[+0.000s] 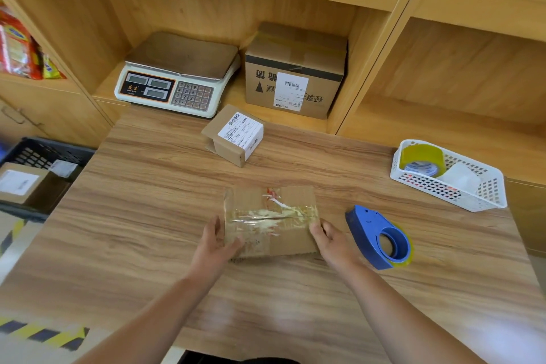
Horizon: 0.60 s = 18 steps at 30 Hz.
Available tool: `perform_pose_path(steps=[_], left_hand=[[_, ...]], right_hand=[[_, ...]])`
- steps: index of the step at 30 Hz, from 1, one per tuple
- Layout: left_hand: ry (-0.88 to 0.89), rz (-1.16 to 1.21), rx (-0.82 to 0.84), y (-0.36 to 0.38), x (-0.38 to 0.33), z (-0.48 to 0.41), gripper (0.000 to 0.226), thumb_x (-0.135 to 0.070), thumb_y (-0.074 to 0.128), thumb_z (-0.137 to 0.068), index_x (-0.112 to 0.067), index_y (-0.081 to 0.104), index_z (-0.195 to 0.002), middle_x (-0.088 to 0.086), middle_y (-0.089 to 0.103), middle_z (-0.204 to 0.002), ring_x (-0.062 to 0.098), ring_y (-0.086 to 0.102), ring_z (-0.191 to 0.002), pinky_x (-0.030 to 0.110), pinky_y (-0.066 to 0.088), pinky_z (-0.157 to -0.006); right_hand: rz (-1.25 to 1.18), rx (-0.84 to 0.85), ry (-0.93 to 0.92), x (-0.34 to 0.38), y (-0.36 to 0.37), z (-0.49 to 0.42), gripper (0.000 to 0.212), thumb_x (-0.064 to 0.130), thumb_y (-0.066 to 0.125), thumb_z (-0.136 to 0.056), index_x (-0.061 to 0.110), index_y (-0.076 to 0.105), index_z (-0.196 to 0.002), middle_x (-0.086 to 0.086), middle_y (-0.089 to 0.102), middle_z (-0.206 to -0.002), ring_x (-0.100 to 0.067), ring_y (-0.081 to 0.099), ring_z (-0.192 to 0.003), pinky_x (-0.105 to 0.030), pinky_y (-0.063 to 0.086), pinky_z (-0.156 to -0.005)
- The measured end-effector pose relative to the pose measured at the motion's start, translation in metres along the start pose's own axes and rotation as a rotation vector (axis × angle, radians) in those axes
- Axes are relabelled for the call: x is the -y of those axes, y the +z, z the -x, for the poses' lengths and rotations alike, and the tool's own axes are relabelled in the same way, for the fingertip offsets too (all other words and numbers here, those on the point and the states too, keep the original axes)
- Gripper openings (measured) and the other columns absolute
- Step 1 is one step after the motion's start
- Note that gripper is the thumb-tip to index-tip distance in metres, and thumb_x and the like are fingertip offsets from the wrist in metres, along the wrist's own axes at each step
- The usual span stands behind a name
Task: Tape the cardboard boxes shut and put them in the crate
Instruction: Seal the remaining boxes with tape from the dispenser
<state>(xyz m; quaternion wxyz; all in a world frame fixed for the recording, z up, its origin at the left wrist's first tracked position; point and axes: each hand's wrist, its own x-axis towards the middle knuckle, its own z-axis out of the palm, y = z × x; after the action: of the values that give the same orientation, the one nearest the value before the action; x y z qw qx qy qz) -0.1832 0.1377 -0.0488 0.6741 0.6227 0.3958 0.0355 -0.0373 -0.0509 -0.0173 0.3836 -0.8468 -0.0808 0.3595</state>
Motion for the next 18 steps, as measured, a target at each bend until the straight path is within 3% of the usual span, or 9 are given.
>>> perform_pose_path(steps=[2, 4, 8, 10, 12, 15, 18], left_hand=[[-0.002, -0.032, 0.052, -0.001, 0.012, 0.008, 0.078, -0.023, 0.083, -0.061, -0.024, 0.035, -0.122, -0.012, 0.056, -0.114, 0.004, 0.057, -0.103, 0.014, 0.049, -0.077], [-0.01, -0.104, 0.079, 0.0, 0.016, 0.013, 0.094, -0.037, 0.08, -0.042, -0.027, 0.038, -0.125, -0.008, 0.06, -0.112, 0.005, 0.059, -0.104, 0.02, 0.049, -0.082], [0.058, -0.191, 0.021, 0.001, 0.006, 0.022, 0.085, -0.033, 0.072, -0.054, -0.03, 0.037, -0.131, -0.019, 0.059, -0.105, -0.003, 0.056, -0.098, 0.006, 0.04, -0.072], [0.089, -0.213, -0.015, -0.003, 0.001, 0.024, 0.088, -0.039, 0.07, -0.06, -0.03, 0.033, -0.139, -0.016, 0.06, -0.112, 0.006, 0.056, -0.105, 0.015, 0.041, -0.078], [0.111, -0.228, -0.047, -0.006, -0.004, 0.026, 0.09, -0.043, 0.072, -0.064, -0.035, 0.029, -0.143, -0.019, 0.06, -0.116, 0.005, 0.055, -0.107, 0.022, 0.043, -0.083], [0.149, -0.261, -0.12, -0.008, -0.015, 0.029, 0.079, -0.034, 0.073, -0.08, -0.047, 0.025, -0.141, -0.029, 0.057, -0.11, -0.001, 0.054, -0.097, 0.023, 0.043, -0.08], [0.159, -0.279, -0.177, -0.01, -0.024, 0.031, 0.076, -0.042, 0.067, -0.084, -0.044, 0.023, -0.146, -0.017, 0.061, -0.115, 0.01, 0.056, -0.106, 0.026, 0.043, -0.083]], right_hand=[[-0.027, 0.056, -0.008, -0.003, 0.005, 0.005, 0.059, 0.041, 0.054, -0.093, 0.017, 0.034, -0.144, 0.007, 0.048, -0.132, -0.006, 0.043, -0.117, -0.018, 0.03, -0.091], [-0.031, 0.068, 0.013, -0.008, 0.01, 0.005, 0.079, 0.043, 0.068, -0.084, 0.019, 0.026, -0.147, 0.005, 0.044, -0.142, -0.012, 0.043, -0.128, -0.021, 0.033, -0.097], [-0.037, 0.083, 0.027, -0.009, 0.01, 0.005, 0.106, 0.049, 0.08, -0.064, 0.024, 0.023, -0.149, 0.005, 0.045, -0.143, -0.014, 0.046, -0.127, -0.03, 0.039, -0.104], [-0.061, 0.076, -0.025, -0.004, 0.009, 0.006, 0.095, 0.036, 0.081, -0.07, 0.022, 0.027, -0.147, 0.012, 0.048, -0.134, -0.007, 0.048, -0.117, -0.024, 0.039, -0.096], [-0.057, 0.07, -0.077, 0.002, 0.007, 0.009, 0.085, 0.027, 0.078, -0.076, 0.023, 0.029, -0.145, 0.015, 0.046, -0.129, -0.004, 0.043, -0.113, -0.02, 0.034, -0.092], [-0.057, 0.032, -0.13, 0.008, 0.005, 0.008, 0.07, 0.029, 0.078, -0.075, 0.03, 0.04, -0.133, 0.012, 0.056, -0.125, -0.008, 0.05, -0.117, -0.021, 0.037, -0.091], [-0.059, -0.021, -0.165, 0.014, 0.004, 0.008, 0.061, 0.033, 0.079, -0.075, 0.031, 0.045, -0.127, 0.015, 0.06, -0.115, -0.008, 0.055, -0.112, -0.022, 0.04, -0.088]])
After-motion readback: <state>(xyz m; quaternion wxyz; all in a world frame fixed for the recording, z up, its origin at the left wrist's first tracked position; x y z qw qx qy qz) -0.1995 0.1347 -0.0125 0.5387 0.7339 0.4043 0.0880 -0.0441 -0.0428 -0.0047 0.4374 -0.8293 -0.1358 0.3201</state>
